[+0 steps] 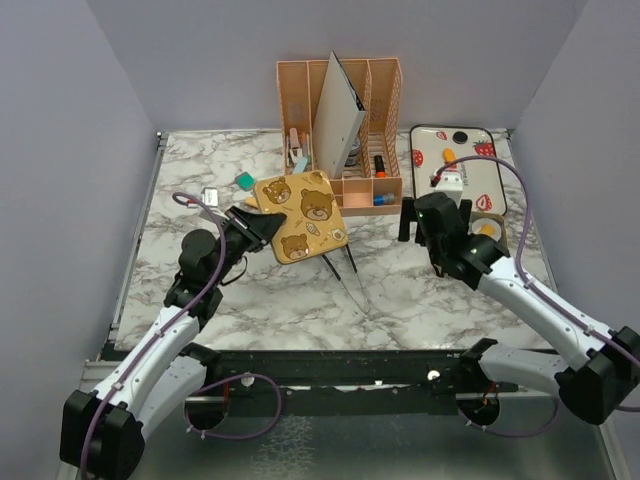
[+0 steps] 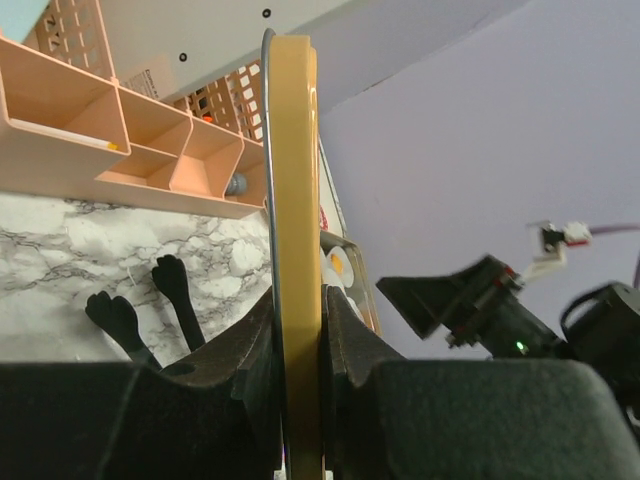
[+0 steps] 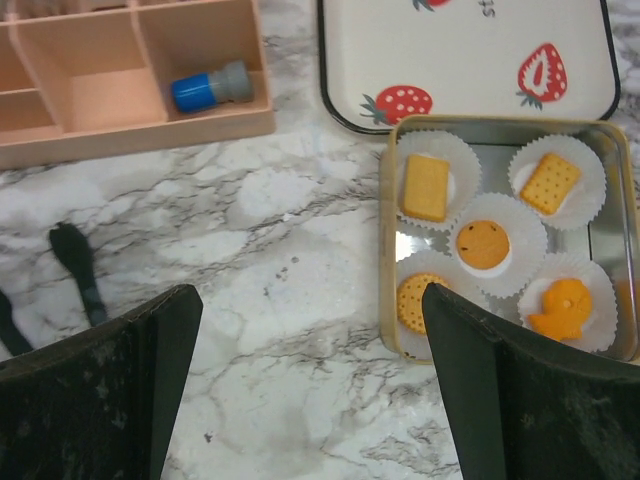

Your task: Pack the cookies

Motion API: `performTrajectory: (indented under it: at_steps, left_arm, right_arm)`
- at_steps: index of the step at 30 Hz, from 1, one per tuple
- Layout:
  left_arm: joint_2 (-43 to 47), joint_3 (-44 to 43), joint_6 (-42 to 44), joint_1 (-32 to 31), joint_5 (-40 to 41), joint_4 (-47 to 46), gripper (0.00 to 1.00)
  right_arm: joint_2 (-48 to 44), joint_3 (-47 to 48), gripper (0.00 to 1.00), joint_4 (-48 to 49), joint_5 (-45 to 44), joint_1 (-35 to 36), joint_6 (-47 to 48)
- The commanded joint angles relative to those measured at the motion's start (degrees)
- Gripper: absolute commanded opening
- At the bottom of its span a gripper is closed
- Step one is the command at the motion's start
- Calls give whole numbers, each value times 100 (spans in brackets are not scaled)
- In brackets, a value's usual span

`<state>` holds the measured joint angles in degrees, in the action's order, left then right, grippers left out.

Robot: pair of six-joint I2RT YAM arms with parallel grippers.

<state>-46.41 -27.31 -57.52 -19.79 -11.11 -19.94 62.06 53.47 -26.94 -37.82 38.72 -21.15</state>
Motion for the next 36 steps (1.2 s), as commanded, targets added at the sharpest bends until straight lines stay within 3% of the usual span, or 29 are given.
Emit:
performTrajectory:
  at_steps: [1,6,10,15,27,36]
  left_arm:
    - [160,109,68,-123,-52,-343,0]
    - [108,165,-22,-195,-86,-429,0]
    - [34,141,-41,-233,-135,-465,0]
    - [-138,104,-53,-258,-279,-523,0]
    - [-391,142,-126,-262,-305,-590,0]
    - [-411,223,-136,-271,-385,-607,0]
  right_arm:
    - [378,40,100,-217,1038,-884,-292]
    - [937,-264,100,183,1840,-1926,-372]
    - [1428,-484,99,457,2012,-2067,-395]
    - [1987,-615,94,743,2238,-2079,-320]
    - [2146,-505,89,1012,3382,-2035,-117]
    - [2213,-411,87,1049,3739,-1275,-247]
